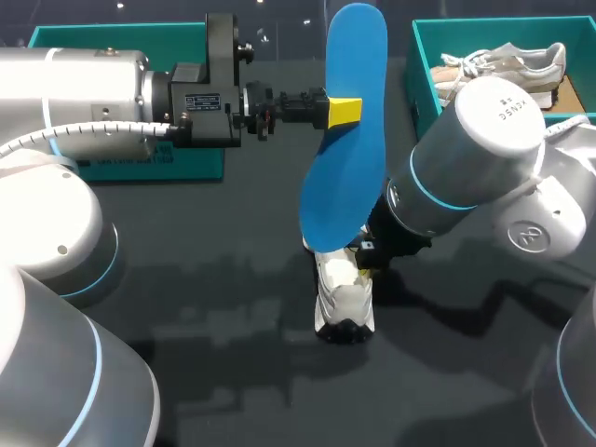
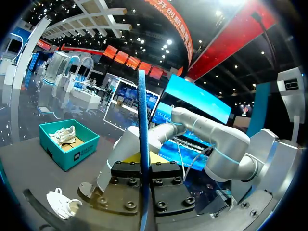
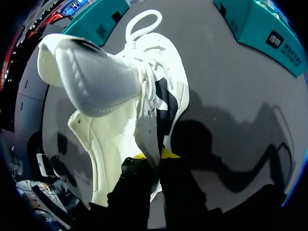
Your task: Take the shoe out of the shoebox, open the shoe tongue, remove and reinsert the insole, then place the shoe into the shoebox
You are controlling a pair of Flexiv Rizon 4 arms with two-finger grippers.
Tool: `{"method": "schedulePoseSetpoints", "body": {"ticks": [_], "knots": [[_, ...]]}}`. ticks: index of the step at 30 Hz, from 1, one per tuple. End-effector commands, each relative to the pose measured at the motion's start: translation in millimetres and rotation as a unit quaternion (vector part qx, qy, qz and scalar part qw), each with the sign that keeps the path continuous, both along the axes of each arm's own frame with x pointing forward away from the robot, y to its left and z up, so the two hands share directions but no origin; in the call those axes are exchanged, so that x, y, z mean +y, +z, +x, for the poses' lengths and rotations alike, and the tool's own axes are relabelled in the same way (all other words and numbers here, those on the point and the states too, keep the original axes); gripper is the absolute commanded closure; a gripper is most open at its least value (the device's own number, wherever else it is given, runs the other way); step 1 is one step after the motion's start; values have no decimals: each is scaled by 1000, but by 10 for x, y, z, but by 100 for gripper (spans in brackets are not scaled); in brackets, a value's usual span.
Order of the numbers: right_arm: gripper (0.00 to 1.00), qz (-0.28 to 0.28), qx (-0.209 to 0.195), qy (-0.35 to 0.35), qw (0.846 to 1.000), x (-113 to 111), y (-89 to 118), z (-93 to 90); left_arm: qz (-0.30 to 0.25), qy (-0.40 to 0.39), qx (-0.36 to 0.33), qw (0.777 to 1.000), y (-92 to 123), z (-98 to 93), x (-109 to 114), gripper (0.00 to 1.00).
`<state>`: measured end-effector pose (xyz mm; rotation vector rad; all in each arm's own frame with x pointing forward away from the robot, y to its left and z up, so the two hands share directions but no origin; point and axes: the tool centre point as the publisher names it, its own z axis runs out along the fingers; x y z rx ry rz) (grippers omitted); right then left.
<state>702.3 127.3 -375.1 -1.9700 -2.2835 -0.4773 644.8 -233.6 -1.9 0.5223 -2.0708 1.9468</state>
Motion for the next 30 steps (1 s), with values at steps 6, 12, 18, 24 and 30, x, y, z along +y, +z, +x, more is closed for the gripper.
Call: {"method": "schedulePoseSetpoints", "body": {"ticks": [6, 12, 18, 24, 30], "knots": [[53, 10, -2, 4, 1000, 12, -46, 13, -1, 0, 0, 1000, -6, -11, 6, 100], [0, 28, -14, 17, 999, -30, 80, 23, -1, 0, 0, 1000, -6, -11, 6, 100], [0, 82, -34, 50, 995, -201, 381, 38, -1, 0, 0, 1000, -6, -11, 6, 100], [0, 99, -40, 65, 992, -229, 460, 43, -1, 0, 0, 1000, -6, -11, 6, 100], [0, 99, -40, 65, 992, -229, 460, 43, -1, 0, 0, 1000, -6, -11, 6, 100]]}}
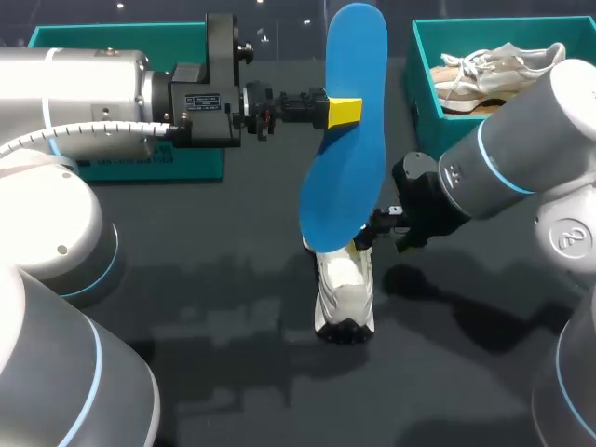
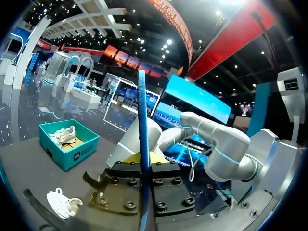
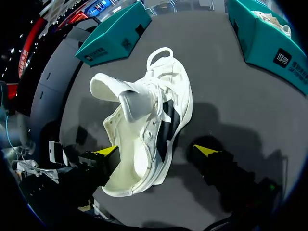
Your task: Take the shoe out of the shoebox, open the shoe tongue, remove and reinsert the insole, then place the shoe into the shoebox
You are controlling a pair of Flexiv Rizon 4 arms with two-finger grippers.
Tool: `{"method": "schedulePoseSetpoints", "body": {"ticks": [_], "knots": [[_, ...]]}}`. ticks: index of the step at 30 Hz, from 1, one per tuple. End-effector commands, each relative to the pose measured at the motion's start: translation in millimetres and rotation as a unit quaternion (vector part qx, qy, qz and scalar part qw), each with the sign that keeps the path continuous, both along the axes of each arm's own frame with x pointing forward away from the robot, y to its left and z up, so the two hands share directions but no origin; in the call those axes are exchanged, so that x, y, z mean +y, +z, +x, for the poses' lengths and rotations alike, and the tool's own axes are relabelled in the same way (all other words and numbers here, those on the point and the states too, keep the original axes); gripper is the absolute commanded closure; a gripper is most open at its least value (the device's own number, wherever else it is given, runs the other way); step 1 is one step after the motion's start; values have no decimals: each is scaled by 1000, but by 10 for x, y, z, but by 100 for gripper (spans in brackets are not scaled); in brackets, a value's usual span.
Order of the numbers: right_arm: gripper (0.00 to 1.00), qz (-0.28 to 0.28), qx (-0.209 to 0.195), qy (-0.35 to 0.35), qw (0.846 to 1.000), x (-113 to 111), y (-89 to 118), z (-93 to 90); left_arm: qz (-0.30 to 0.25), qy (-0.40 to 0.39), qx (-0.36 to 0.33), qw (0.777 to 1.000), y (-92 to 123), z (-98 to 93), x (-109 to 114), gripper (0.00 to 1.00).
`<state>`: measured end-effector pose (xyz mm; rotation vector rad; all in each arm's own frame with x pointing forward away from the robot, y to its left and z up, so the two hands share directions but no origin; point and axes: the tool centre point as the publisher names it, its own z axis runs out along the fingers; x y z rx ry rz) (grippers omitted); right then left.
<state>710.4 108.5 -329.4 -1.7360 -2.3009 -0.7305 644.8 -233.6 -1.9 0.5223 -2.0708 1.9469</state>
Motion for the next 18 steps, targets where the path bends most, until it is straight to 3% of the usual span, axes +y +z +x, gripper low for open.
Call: {"method": "schedulePoseSetpoints", "body": {"ticks": [1, 4, 17, 18], "knots": [[0, 8, -1, 1, 1000, -41, 3, -37, -1, 0, 0, 1000, -6, -10, 6, 100], [0, 46, -14, -3, 999, -32, 59, -18, -1, 0, 0, 1000, -6, -10, 6, 100], [0, 156, -2, -19, 988, -218, 617, 143, -1, 0, 0, 1000, -6, -10, 6, 100], [0, 173, 0, -14, 985, -214, 637, 145, 0, 0, -25, 1000, -2, 4, 6, 100]]}}
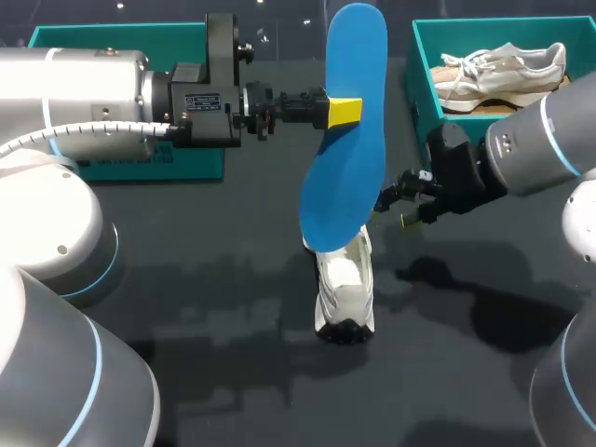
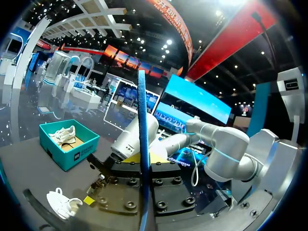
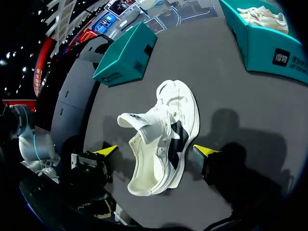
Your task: Take the shoe out of the shoebox, open the shoe tongue, remove and reinsert the insole, then place the shoe into the shoebox
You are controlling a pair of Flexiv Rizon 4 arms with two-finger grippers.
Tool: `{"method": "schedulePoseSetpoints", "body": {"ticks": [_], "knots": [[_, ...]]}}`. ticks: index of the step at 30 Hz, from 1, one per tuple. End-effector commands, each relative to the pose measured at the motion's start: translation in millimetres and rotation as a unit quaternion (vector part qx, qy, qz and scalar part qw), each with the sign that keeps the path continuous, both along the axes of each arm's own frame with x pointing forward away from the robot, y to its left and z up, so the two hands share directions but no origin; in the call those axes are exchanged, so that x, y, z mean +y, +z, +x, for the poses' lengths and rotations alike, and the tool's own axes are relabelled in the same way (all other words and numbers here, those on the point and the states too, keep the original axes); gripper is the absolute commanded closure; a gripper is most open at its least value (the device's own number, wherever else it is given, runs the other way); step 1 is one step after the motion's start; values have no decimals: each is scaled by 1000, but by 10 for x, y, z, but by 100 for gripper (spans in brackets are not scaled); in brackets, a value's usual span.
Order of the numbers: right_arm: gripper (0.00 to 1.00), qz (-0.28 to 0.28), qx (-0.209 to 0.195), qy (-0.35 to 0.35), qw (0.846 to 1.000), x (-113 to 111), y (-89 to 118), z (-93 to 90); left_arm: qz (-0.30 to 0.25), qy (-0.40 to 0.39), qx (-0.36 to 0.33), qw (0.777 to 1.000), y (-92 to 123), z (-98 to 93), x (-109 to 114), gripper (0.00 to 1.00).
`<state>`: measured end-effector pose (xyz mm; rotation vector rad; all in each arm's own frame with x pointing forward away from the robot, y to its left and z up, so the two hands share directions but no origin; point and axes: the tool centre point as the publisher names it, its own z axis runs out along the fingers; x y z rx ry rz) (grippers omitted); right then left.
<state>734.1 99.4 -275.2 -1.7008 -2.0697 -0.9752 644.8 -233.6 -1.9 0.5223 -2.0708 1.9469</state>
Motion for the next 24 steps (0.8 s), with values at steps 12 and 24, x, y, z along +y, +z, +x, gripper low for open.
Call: {"method": "schedulePoseSetpoints", "body": {"ticks": [12, 24], "knots": [[0, 105, -4, 9, 994, -129, 317, -100, -7, -50, -447, 893, -6, 211, 105, 100], [0, 126, 5, -7, 992, -178, 398, -48, 25, -54, -545, 836, -202, 282, 110, 100]]}}
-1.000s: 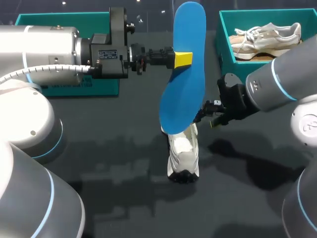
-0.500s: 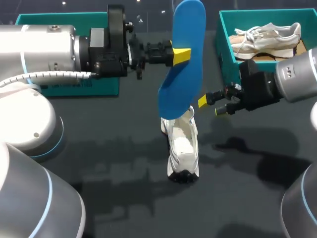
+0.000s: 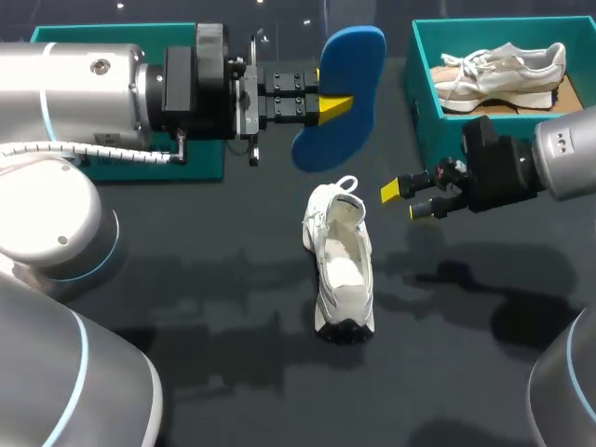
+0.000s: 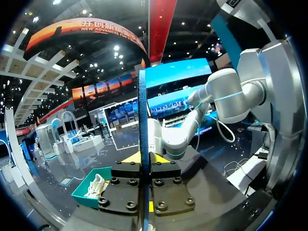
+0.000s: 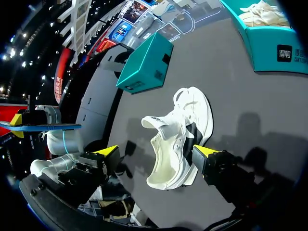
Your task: Take the shoe out of the shoebox, open the shoe tongue, remove and reinsert the insole, then place the shoe into the shoebox
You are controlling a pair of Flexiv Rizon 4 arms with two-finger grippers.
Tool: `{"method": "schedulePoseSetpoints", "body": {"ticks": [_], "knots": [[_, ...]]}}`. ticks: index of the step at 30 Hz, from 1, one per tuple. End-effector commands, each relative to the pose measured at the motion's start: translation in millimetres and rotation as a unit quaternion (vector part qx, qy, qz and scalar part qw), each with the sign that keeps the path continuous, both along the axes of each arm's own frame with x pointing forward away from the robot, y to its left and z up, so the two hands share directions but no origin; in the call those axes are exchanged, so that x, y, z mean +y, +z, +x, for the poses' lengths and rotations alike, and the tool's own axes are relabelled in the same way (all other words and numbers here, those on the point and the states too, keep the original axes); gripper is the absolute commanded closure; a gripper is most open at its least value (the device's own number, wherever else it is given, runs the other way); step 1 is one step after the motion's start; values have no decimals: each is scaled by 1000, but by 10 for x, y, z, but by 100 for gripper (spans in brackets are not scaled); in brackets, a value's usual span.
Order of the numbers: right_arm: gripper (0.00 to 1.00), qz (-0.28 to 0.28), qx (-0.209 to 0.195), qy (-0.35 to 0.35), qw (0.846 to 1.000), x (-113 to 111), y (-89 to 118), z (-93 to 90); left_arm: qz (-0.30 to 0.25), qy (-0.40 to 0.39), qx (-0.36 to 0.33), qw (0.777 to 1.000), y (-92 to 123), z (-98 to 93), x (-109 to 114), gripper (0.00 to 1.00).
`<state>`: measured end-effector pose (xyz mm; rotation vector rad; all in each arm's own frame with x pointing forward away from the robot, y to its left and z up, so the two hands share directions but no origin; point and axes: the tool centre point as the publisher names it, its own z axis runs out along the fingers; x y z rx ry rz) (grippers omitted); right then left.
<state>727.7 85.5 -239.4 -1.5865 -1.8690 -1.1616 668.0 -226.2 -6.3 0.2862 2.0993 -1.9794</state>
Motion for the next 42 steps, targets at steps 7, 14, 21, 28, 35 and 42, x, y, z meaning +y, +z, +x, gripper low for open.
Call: {"method": "schedulePoseSetpoints", "body": {"ticks": [7, 14, 21, 28, 35, 42], "knots": [[0, 44, 21, 0, 999, -80, 247, 110, 19, -11, -334, 942, -403, 244, 52, 100], [0, 55, 35, 7, 998, -109, 317, 165, 1, -13, -386, 922, -462, 267, 48, 100], [0, 55, 35, 7, 998, -109, 317, 165, 1, -13, -386, 922, -462, 267, 48, 100], [0, 106, 28, 19, 994, -56, 361, 271, -12, -6, -454, 891, -890, 339, -83, 100], [0, 156, 24, 39, 987, -51, 431, 403, -49, 12, -526, 849, -1026, 370, -99, 100], [0, 145, 59, 25, 987, -175, 505, 432, -61, 0, -589, 806, -1056, 336, -53, 100]]}}
